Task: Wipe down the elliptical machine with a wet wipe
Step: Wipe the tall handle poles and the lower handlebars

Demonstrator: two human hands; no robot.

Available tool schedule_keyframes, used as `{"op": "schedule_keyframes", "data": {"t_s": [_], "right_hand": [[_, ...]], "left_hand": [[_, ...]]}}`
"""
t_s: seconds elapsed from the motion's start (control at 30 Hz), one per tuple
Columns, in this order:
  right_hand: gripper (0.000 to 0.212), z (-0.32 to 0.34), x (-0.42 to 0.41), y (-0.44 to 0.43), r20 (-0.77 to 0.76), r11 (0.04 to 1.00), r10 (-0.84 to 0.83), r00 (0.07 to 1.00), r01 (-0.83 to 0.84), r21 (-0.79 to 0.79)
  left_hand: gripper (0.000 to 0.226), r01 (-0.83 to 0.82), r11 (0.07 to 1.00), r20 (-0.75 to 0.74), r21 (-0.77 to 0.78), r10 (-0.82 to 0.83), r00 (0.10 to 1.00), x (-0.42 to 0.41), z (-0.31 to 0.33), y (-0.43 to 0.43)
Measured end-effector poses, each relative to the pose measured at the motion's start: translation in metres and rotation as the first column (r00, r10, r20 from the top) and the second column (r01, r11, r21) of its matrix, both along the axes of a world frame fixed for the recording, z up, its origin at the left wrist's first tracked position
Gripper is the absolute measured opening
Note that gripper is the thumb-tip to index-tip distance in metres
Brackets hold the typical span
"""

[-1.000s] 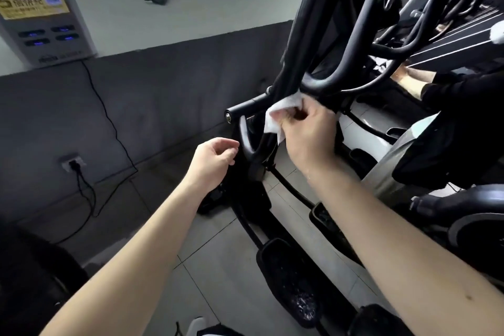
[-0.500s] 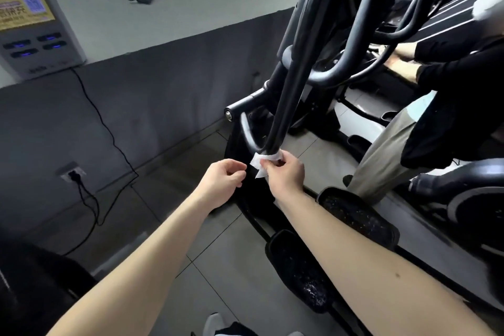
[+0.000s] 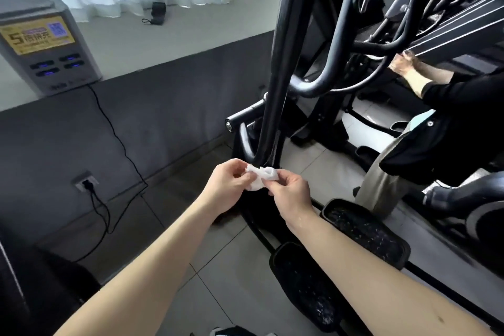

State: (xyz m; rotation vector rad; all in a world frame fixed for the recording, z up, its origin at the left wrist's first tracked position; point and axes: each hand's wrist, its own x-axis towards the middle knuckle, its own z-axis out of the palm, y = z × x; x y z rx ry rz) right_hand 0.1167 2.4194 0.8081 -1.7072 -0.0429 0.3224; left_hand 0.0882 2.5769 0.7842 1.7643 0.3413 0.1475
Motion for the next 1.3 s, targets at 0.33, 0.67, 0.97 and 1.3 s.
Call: {"op": "schedule_keyframes", "data": {"t_s": [0.33,0.67,0.97,1.3], "right_hand": [[0.008,0.008,0.016,-0.005,-0.135,0.965,0.054,0.989,-0.017,0.262],[0.037,-0.021,0.041,-0.027,-0.19,0.986,0.035,0.981,-0.003,0.169],[0.036,-0.046,0.051,-0.015,-0.248,0.988,0.026,0.968,0.013,0.152],[0.036,-0.082,0.062,0.036,-0.279,0.971,-0.223,0.934,0.239,0.024]], "left_hand": [[0.016,-0.033,0.967,0.039,0.253,0.024,0.999,-0.008,0.013,-0.025],[0.005,-0.303,0.93,0.2,0.208,0.263,0.944,-0.001,0.012,-0.026],[0.023,-0.294,0.915,0.341,0.276,0.192,0.92,0.016,0.007,-0.023],[0.038,0.16,0.816,0.289,0.555,-0.37,0.883,0.061,-0.027,0.037]]}}
